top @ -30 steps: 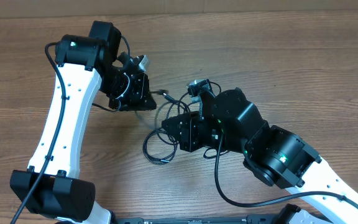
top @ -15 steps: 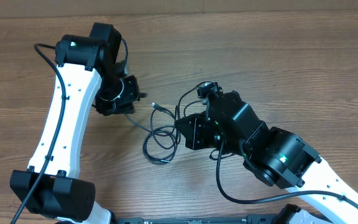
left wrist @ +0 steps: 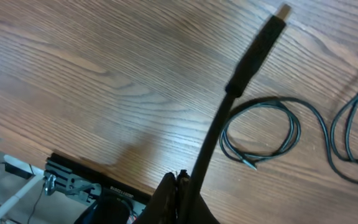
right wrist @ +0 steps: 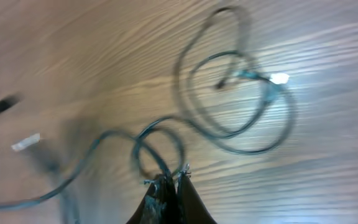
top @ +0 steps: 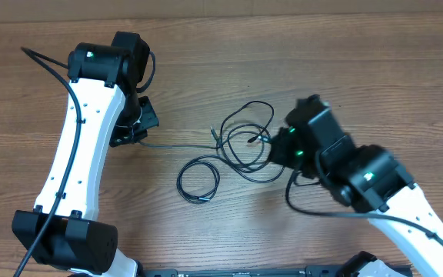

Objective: Untangle cables

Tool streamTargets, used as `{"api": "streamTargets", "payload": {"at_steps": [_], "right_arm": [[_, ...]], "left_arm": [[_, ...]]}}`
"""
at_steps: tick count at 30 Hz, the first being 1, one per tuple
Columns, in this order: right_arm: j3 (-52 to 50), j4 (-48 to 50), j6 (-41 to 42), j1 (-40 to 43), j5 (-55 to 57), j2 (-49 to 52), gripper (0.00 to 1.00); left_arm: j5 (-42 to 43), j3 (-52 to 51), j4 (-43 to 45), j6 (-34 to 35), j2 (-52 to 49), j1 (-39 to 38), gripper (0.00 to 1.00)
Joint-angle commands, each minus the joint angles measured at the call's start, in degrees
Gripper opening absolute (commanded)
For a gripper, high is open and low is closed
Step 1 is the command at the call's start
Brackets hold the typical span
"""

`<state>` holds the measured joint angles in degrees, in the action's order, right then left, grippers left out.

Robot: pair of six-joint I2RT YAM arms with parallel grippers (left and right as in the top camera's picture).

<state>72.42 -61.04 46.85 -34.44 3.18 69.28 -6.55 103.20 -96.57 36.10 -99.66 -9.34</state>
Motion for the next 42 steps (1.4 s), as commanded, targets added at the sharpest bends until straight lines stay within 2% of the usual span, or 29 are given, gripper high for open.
{"api": "streamTargets", "payload": {"at_steps": [1,8,12,15,19,22,24,27,32,34,36,42], "right_arm": [[1.25,-2.34,0.37,4.7,3.43,-0.44,0.04],[1.25,-4.13,-1.92,9.51,2.91,-0.44,0.04],[1.25,-3.37,-1.97,9.49,-1.68,-0.37,0.1],[1.05,-1.46,-4.31,9.42,-9.16,-0.09,0.18],[1.03,0.61,-7.63,9.38,-19.74,1.4,0.37],[1.03,0.7,-8.2,9.38,-21.33,3.41,0.52],[0.92,0.7,-8.2,9.38,-21.35,5.14,0.63],[0.92,0.96,-10.01,9.38,-24.48,7.93,0.69],[0.92,2.01,-15.56,9.38,-34.12,12.52,0.74],[0.92,2.1,-15.69,9.38,-35.5,13.86,0.77],[0.92,2.56,-16.92,9.38,-37.2,14.73,0.85],[0.92,5.4,-18.67,9.38,-41.29,15.19,0.93]], "left_arm": [[-4.87,0.02,-0.24,1.86,-0.09,1.25,0.04],[-7.13,0.02,-0.26,5.33,-0.09,1.95,0.05],[-7.13,0.02,-0.04,5.33,-0.09,1.92,0.04],[-7.04,0.02,0.22,5.31,-0.09,1.92,0.04],[-4.55,0.02,0.83,5.22,-0.09,1.92,0.04],[0.74,0.02,1.84,1.86,-0.09,1.92,0.04],[6.73,0.02,3.67,-3.65,-0.07,1.75,0.04],[16.65,0.48,6.03,-11.19,0.24,1.77,0.04],[36.35,7.1,6.91,-19.15,0.94,1.84,0.04],[42.64,11.58,6.64,-20.35,1.46,1.84,0.04],[46.86,17.18,5.79,-20.31,2.38,1.64,0.04],[47.06,28.09,3.26,-17.79,5.88,0.94,0.04]]}}
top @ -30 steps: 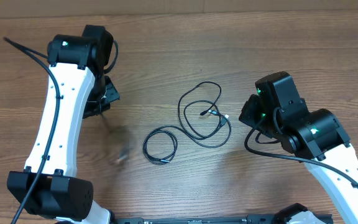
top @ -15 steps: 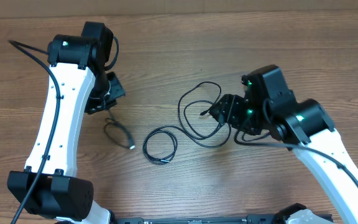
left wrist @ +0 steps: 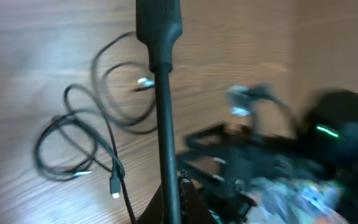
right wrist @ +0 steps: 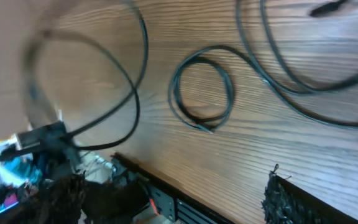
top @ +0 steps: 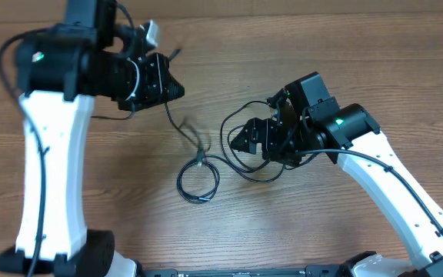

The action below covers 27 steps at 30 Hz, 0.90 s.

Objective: Untangle cables

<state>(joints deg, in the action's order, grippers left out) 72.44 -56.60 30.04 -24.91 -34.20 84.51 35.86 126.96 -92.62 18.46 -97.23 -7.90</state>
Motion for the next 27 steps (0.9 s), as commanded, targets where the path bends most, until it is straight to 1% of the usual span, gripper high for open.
{"api": "streamTargets", "payload": {"at_steps": [1,5,9,11,15,19,22,27], "right_arm": [[0.9,1.62,-1.88,-0.15,-5.07,-0.04,0.93],[0.9,3.5,-2.12,-0.81,-10.01,-0.04,0.95],[0.9,5.95,-2.1,-3.13,-10.47,-0.04,0.96],[0.9,7.32,-2.03,-4.0,-10.47,-0.04,0.99],[0.9,9.66,-0.39,-4.26,-10.49,-0.04,1.0],[0.9,8.37,-0.09,-5.07,-10.49,-0.04,1.0],[0.87,7.43,-0.11,-7.28,-10.47,0.07,1.0],[0.85,9.03,-0.07,-11.61,-9.31,0.28,1.0]], "left_arm": [[4.66,5.11,-0.81,0.2,4.28,-0.5,0.04],[4.66,5.49,-0.79,2.47,7.13,-0.5,0.04],[7.56,5.49,-1.53,2.95,8.13,-0.5,0.04],[7.82,5.49,-3.04,2.99,8.15,-0.85,0.04],[7.65,5.44,-4.15,2.97,8.11,-2.62,0.04],[7.21,5.44,-3.08,2.97,8.11,-4.07,0.04],[7.26,5.44,-1.68,3.04,8.11,-4.15,0.04],[8.9,5.44,-0.31,3.85,8.11,-4.2,0.04]]}}
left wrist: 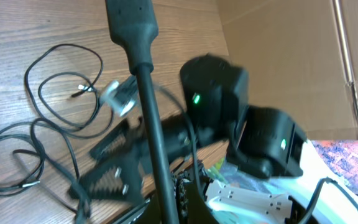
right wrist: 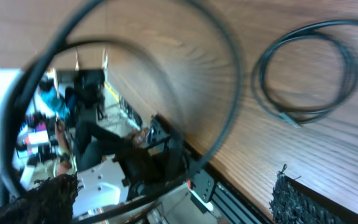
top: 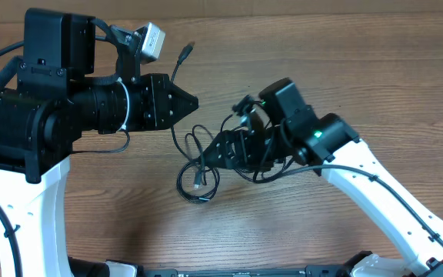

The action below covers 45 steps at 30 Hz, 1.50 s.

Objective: Untangle cables

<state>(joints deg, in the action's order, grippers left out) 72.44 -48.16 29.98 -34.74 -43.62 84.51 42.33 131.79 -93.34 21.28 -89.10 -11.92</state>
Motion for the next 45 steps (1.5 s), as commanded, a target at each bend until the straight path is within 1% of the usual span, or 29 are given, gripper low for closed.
{"api": "streamTargets", "payload": {"at_steps": [1,7,17,20,23,27,31,34,36,40,42,43,45], "right_arm": [[0.85,0.74,0.0,-2.49,0.92,0.39,1.0],[0.68,0.74,0.2,-4.31,3.91,0.61,1.0],[0.63,0.9,0.17,-4.31,4.68,0.87,1.0],[0.61,0.81,0.2,-4.31,6.23,1.29,1.0],[0.61,-1.29,1.01,-4.31,14.19,1.64,1.0],[0.59,-6.67,6.27,-4.24,30.27,1.77,0.99],[0.59,-11.76,10.32,-4.13,43.87,1.77,0.97],[0.59,-15.32,13.42,-4.13,51.6,1.77,0.96],[0.59,-16.79,13.73,-4.13,54.42,1.77,0.96],[0.59,-18.93,13.75,-4.13,59.06,1.77,0.96],[0.59,-20.09,13.75,-4.13,62.05,1.77,0.97],[0.59,-20.52,13.75,-4.11,63.41,1.77,1.0],[0.59,-21.33,13.75,-3.98,65.81,1.77,1.0]], "left_arm": [[3.39,0.61,0.42,1.03,-0.02,-0.17,0.04],[6.64,0.61,0.35,0.96,-0.02,-0.17,0.04],[17.73,0.63,1.25,0.48,-0.02,-0.17,0.04],[21.18,0.63,1.92,-1.09,-0.02,-0.17,0.04],[22.05,0.63,1.86,-1.2,-0.02,-0.17,0.04],[21.53,0.63,1.03,-2.58,-0.02,-0.15,0.04],[16.81,0.63,-0.57,-2.6,-0.02,-0.15,0.04],[9.03,0.63,-2.95,-0.87,-0.02,-0.11,0.04],[3.52,0.59,-3.48,0.66,-0.02,-0.11,0.04],[-4.13,0.59,-3.45,3.32,-0.02,-0.11,0.04],[-9.88,0.59,-3.45,4.85,-0.02,-0.11,0.04],[-13.42,0.59,-3.45,5.38,-0.02,-0.11,0.04],[-20.26,0.44,-3.48,6.27,-0.02,-0.11,0.04]]}}
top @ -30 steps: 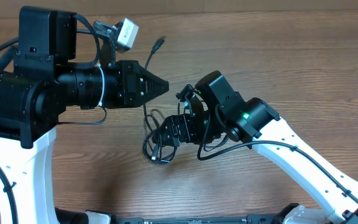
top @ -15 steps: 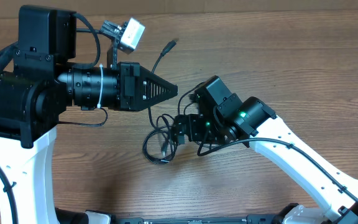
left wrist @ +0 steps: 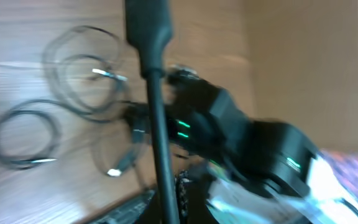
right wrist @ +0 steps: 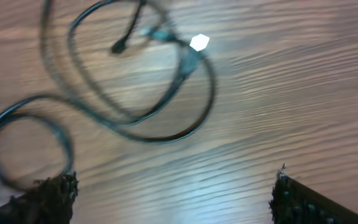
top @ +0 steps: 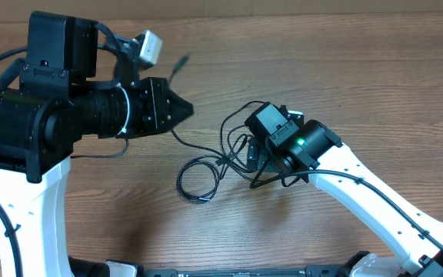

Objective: Untangle cables

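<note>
Thin black cables lie tangled on the wooden table [top: 375,69]: wide loops [top: 238,115] with a small coil [top: 198,181] at their lower left. My left gripper [top: 181,108] is raised high and shut on a thicker black cable [left wrist: 157,124], whose plug [left wrist: 146,25] sticks out past the jaws. From there the cable drops to the tangle. My right gripper [right wrist: 173,193] hovers over the loops [right wrist: 135,87], open, fingers [right wrist: 55,196] wide apart and nothing between them. A pale connector [right wrist: 199,42] sits in the loops.
The left arm's big dark body [top: 52,115] fills the left of the overhead view. The right arm [top: 360,192] reaches in from the lower right. A cardboard wall runs along the table's far edge [top: 283,6].
My right gripper, still open, was at the tangle's left by the coil with a loop lifted before its camera; now it is further right over the loops lying flat. The left gripper still holds the cable high.
At first my left gripper was low at the table, shut on the plug end, and my right was shut at the tangle. Then the left was raised with the cable and the right stood open. The left stayed high; the right went to the coil, then over the loops.
</note>
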Tool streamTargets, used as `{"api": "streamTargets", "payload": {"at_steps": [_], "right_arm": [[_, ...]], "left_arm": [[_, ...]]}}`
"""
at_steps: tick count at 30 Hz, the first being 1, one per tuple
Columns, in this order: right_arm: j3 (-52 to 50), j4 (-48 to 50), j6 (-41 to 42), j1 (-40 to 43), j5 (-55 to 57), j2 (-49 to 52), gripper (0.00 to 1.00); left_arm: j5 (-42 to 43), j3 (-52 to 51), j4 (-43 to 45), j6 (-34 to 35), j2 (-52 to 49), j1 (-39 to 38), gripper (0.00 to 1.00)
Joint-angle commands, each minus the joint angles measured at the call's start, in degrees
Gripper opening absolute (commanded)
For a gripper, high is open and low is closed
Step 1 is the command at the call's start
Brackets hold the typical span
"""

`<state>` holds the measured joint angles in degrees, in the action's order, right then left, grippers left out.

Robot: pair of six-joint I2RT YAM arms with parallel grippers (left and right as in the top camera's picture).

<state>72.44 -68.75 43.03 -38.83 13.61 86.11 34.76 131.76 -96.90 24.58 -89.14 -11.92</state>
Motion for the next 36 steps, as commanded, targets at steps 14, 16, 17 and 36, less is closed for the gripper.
{"api": "streamTargets", "payload": {"at_steps": [14,16,17,36], "right_arm": [[2.64,-5.14,1.57,13.79,2.45,-2.4,1.0],[4.22,-5.11,-0.17,14.91,0.61,-4.42,1.0],[5.27,-5.11,-1.11,15.19,-0.46,-5.73,1.0],[17.42,2.78,-3.63,15.28,-18.34,-28.33,1.0]], "left_arm": [[-39.91,-11.89,0.11,10.43,0.0,0.61,0.04],[-39.85,-12.44,0.11,10.4,-0.09,1.95,0.04],[-39.82,-12.44,0.11,10.4,-0.09,2.8,0.04],[-37.62,-12.48,0.09,10.12,-0.09,9.01,0.04]]}}
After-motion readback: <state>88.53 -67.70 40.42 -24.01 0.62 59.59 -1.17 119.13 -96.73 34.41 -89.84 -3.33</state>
